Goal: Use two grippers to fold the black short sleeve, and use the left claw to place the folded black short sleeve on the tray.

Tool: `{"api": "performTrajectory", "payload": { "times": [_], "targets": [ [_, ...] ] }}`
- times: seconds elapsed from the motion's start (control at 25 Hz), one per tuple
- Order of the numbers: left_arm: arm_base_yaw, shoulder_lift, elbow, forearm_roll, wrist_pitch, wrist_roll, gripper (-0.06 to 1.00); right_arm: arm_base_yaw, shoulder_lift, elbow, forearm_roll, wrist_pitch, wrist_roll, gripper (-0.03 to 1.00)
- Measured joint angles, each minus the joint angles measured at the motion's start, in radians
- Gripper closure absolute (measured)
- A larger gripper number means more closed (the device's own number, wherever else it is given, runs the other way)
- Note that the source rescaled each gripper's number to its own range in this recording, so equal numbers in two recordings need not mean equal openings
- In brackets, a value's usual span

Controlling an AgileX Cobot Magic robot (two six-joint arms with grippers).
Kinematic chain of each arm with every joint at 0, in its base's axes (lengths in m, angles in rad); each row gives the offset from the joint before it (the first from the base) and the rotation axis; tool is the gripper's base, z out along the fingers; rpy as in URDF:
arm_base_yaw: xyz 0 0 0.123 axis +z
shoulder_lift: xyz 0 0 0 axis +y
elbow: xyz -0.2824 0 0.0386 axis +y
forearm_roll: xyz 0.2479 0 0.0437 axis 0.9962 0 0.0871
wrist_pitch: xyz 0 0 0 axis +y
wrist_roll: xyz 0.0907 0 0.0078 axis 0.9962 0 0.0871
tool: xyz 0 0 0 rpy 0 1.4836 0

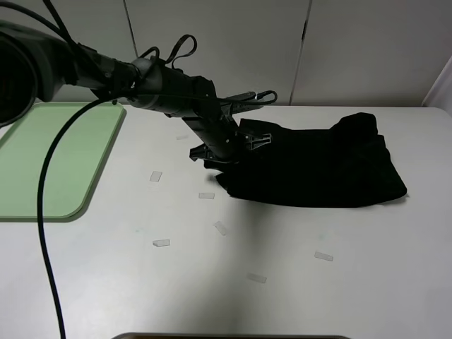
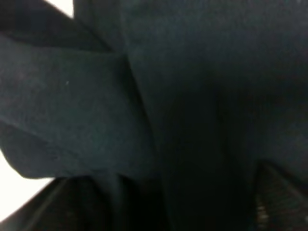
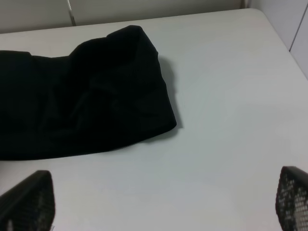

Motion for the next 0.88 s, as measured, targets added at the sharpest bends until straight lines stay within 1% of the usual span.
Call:
{"api": "performTrajectory", "payload": {
  "times": [0.04, 0.24, 0.28, 0.6, 0.68, 0.76, 0.88],
  "targets": [
    [0.000, 0.002, 0.000, -0.009, -0.003, 0.000, 0.39, 0.000, 0.000, 0.000, 0.000, 0.000, 0.000, -0.03],
    [-0.003, 0.015, 0.000, -0.028, -0.021, -0.003, 0.79, 0.000, 0.000, 0.000, 0.000, 0.000, 0.000, -0.03],
    [-0.006, 0.016, 0.000, -0.029, -0.024, -0.003, 0.84, 0.000, 0.000, 0.000, 0.000, 0.000, 0.000, -0.03],
    [-0.001, 0.013, 0.001, -0.033, -0.025, -0.003, 0.85, 0.000, 0.000, 0.000, 0.000, 0.000, 0.000, -0.03],
    [0.009, 0.003, 0.003, -0.035, 0.002, -0.003, 0.85, 0.000, 0.000, 0.000, 0.000, 0.000, 0.000, -0.03],
    [0.030, -0.018, 0.005, -0.033, 0.050, -0.003, 0.85, 0.000, 0.000, 0.000, 0.000, 0.000, 0.000, -0.03],
    [0.066, -0.060, 0.006, -0.010, 0.120, -0.003, 0.85, 0.000, 0.000, 0.000, 0.000, 0.000, 0.000, -0.03]
  ]
}}
